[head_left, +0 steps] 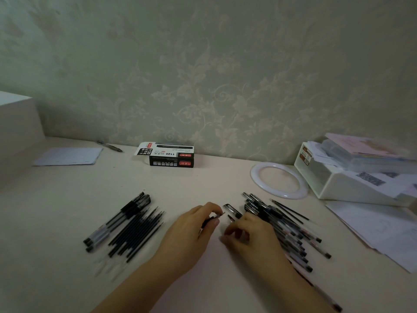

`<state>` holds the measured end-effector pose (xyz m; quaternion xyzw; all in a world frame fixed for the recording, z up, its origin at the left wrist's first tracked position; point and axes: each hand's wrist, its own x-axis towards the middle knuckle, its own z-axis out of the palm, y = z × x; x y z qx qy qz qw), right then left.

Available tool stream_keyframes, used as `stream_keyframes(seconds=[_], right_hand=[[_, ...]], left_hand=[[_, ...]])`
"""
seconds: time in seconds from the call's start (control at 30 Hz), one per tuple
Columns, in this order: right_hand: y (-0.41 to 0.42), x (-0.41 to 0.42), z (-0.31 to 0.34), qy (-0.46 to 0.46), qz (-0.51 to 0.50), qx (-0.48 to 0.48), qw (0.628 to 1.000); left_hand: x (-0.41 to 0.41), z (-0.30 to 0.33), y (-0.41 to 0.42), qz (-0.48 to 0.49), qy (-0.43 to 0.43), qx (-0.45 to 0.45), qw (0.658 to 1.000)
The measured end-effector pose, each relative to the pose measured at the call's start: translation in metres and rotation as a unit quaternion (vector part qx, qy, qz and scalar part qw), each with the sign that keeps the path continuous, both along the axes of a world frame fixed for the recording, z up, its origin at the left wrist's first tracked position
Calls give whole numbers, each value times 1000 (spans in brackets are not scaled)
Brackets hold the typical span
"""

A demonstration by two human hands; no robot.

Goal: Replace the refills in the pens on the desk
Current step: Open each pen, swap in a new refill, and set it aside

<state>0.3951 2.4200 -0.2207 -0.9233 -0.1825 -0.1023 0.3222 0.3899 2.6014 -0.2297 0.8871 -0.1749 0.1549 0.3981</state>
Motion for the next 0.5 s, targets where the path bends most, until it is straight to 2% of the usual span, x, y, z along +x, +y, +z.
stream_keyframes(seconds=[0.07, 0.13, 0.23, 0.3, 0.5], right_hand=[[2, 0, 0, -16, 0, 18, 1000], [0, 0, 2, 9, -19, 118, 993], [-2, 3, 6, 87, -44, 285, 954], [-2, 5, 7, 115, -39, 342, 932], [3, 4, 6, 143, 14, 351, 925]], left_hand=[[0, 0, 1, -2, 4, 7, 1000], [1, 1, 1, -4, 8, 15, 1000], [1, 3, 1, -10, 11, 23, 1000], [-1, 4, 1, -17, 7, 28, 999], [-1, 5, 0, -41, 1, 26, 999]])
